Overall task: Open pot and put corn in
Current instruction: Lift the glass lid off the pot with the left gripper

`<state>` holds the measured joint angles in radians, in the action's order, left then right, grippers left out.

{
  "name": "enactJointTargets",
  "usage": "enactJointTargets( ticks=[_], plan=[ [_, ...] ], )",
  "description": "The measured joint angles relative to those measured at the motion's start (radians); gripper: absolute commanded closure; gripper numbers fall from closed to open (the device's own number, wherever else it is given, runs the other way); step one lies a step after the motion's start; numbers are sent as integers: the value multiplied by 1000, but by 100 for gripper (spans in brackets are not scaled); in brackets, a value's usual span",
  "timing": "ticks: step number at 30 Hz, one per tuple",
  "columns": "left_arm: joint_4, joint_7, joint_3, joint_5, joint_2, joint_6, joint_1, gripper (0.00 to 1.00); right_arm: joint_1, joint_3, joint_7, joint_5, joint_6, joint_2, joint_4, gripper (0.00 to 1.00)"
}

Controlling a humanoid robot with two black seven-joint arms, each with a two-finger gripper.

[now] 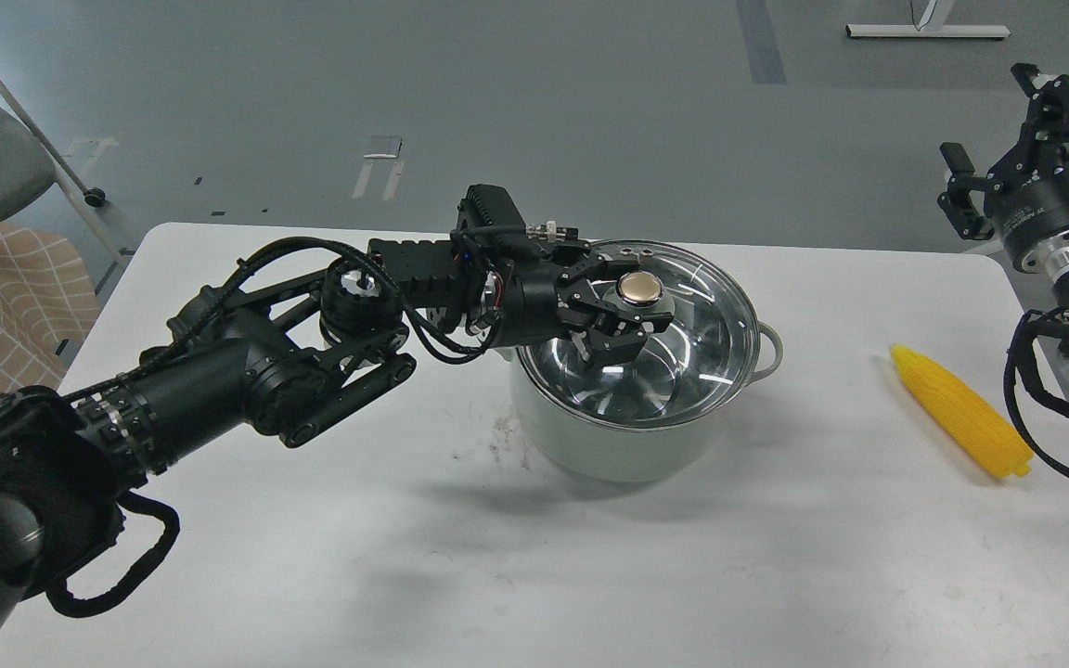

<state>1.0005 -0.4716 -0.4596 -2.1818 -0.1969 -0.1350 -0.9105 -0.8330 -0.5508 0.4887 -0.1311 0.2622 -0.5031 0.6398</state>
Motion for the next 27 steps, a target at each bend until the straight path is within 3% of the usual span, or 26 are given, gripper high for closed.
enactJointTargets(
  ticks=[2,3,16,19,27],
  plan=[
    [0,1,-2,0,1,0,0,88,2,0,0,0,0,0,0,0],
    [0,1,-3,0,2,0,0,100,3,0,0,0,0,0,1,0],
    [47,-8,-13,0,-40,-4,-110,100,10,-1,0,1,0,-4,3,0],
    [102,-14,-14,0,-118,-11,-141,100,10,-2,0,1,0,-13,7,0],
    [289,-18,-12,38,-472,-6,-115,100,12,-2,0,1,0,-26,18,0]
  ],
)
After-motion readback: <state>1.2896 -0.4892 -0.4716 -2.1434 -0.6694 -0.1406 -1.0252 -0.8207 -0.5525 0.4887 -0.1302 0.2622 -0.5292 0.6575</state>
